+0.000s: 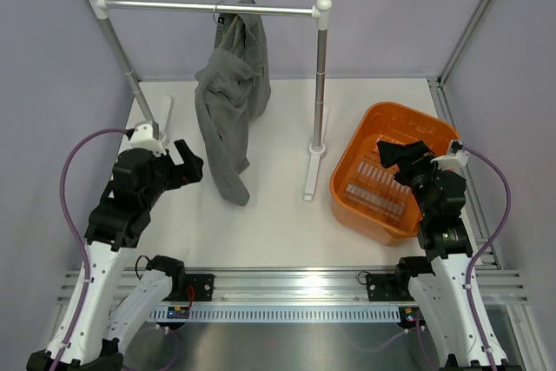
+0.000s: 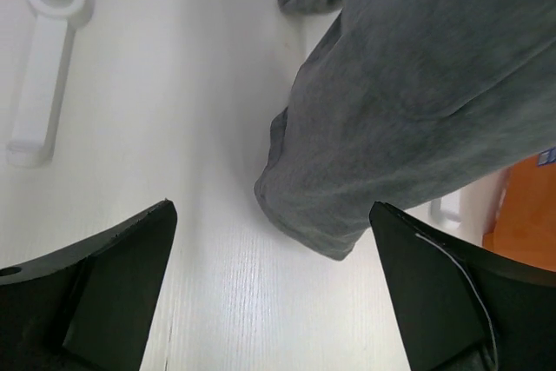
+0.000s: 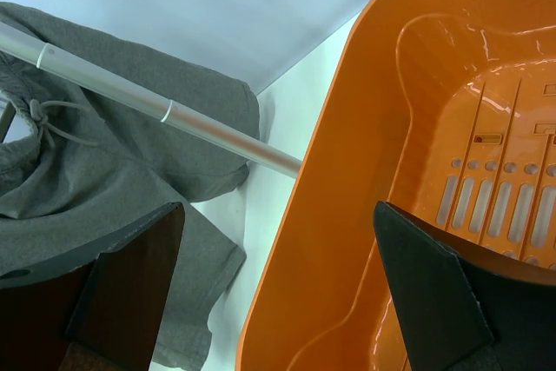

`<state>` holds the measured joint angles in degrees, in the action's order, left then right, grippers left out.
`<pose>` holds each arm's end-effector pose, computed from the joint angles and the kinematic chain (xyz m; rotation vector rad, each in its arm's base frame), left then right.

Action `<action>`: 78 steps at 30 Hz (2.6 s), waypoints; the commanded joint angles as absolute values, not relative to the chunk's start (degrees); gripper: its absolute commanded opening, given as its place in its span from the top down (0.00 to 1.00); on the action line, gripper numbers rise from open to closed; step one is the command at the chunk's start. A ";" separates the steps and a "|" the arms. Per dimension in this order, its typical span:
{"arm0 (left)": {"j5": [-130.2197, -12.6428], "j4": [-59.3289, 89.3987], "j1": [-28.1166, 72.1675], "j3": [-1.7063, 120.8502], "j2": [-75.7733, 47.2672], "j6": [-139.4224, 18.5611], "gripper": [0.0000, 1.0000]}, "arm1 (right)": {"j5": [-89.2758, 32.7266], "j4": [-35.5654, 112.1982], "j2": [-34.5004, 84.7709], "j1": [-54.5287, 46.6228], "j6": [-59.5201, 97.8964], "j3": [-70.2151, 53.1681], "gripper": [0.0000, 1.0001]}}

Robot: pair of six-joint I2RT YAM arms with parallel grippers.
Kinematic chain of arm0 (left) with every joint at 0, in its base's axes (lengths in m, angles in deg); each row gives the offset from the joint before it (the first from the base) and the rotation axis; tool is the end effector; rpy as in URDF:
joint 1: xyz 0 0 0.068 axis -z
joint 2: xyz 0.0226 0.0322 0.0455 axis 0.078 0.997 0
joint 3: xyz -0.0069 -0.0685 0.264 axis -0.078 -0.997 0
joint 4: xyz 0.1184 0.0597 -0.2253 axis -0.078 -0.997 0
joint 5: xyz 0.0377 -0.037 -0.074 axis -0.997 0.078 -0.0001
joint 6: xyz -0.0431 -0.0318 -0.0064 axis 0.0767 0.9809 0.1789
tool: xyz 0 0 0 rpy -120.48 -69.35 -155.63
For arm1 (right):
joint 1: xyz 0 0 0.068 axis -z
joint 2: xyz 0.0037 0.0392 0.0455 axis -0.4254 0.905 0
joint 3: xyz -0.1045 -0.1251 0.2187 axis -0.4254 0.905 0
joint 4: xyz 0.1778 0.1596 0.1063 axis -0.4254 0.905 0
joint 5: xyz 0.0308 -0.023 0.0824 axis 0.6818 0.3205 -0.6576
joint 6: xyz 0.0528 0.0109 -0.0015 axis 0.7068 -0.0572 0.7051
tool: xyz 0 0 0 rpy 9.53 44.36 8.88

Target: Remove the shorts from the hanger

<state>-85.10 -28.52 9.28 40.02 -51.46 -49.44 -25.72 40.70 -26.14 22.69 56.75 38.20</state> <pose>0.1293 -0.0283 0.3462 -0.2170 2.0421 -0.2997 0.1459 0.0095 0.2935 0.5363 1.5968 0.6941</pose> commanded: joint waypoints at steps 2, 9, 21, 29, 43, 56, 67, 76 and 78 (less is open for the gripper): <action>-87.25 -27.94 8.97 47.86 -50.55 -48.72 0.01 | -24.50 40.09 -26.06 23.06 57.55 35.82 0.01; -89.44 -28.90 8.97 55.95 -48.18 -48.63 0.01 | -24.68 40.89 -26.33 23.06 57.29 35.29 0.01; -86.74 -20.47 8.97 73.17 -39.40 -50.47 0.01 | -26.35 42.90 -23.96 23.06 52.55 28.98 0.01; -82.86 -16.16 11.96 89.43 -21.30 -55.91 0.01 | -27.84 48.08 -19.56 23.06 47.53 18.52 0.01; -78.03 -13.87 13.90 103.49 -4.25 -69.81 0.02 | -32.32 52.05 -13.32 23.06 44.98 10.07 0.00; -77.23 -18.01 16.79 109.93 3.85 -73.14 0.11 | -33.90 51.52 -10.24 23.06 43.22 7.61 0.01; -86.01 -14.23 19.61 108.34 7.72 -75.35 0.18 | -34.61 51.52 -9.28 23.06 41.82 6.73 0.00; -89.62 -13.96 19.78 107.90 7.46 -76.23 0.37 | -35.40 50.82 -8.40 22.98 41.73 6.99 0.01; -90.15 -15.01 19.78 108.43 7.72 -76.40 0.44 | -35.40 50.90 -8.05 22.98 41.64 6.91 0.00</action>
